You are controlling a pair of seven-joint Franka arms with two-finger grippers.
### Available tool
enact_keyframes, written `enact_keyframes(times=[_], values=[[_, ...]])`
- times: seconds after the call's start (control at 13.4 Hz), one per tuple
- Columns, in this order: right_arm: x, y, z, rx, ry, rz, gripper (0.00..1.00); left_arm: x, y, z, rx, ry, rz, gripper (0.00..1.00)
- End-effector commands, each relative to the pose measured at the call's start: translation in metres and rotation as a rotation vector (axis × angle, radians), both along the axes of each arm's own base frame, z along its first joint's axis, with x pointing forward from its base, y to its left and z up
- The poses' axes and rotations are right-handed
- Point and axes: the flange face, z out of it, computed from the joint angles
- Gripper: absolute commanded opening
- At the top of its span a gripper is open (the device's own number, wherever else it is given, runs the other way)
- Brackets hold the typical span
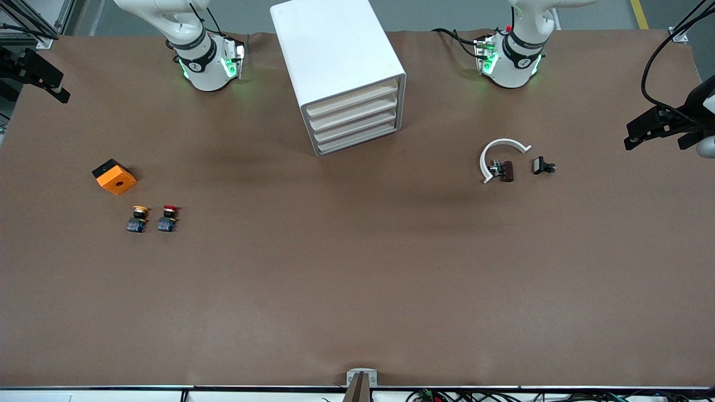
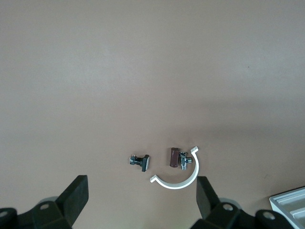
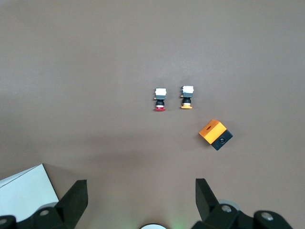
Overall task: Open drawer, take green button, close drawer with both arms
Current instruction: 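Move the left gripper off its rest toward the white cabinet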
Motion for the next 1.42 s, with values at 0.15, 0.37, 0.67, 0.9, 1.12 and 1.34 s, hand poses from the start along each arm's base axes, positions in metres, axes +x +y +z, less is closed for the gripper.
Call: enact_keyframes(times=[0.15, 0.37, 0.67, 0.9, 1.12, 1.34], values=[[-0.005, 0.000, 0.003, -0.008, -0.005, 0.014, 1.00, -0.005, -0.001, 0.005, -0.011, 0.003, -0.015, 1.00], [-0.005, 0.000, 0.003, -0.008, -0.003, 0.014, 1.00, -0.005, 0.000, -0.002, -0.009, 0.022, -0.004, 1.00], [-0.005, 0.000, 0.003, -0.008, -0.002, 0.016, 1.00, 0.002, 0.001, -0.031, -0.001, 0.092, 0.006, 1.00], [-0.005, 0.000, 0.003, -0.008, 0.000, 0.014, 1.00, 0.013, -0.002, -0.066, -0.006, 0.141, 0.004, 1.00], [-0.005, 0.000, 0.003, -0.008, 0.000, 0.014, 1.00, 0.015, -0.014, -0.106, -0.008, 0.158, 0.015, 1.00], [-0.005, 0.000, 0.003, -0.008, 0.000, 0.014, 1.00, 0.015, -0.044, -0.145, -0.017, 0.143, 0.046, 1.00]])
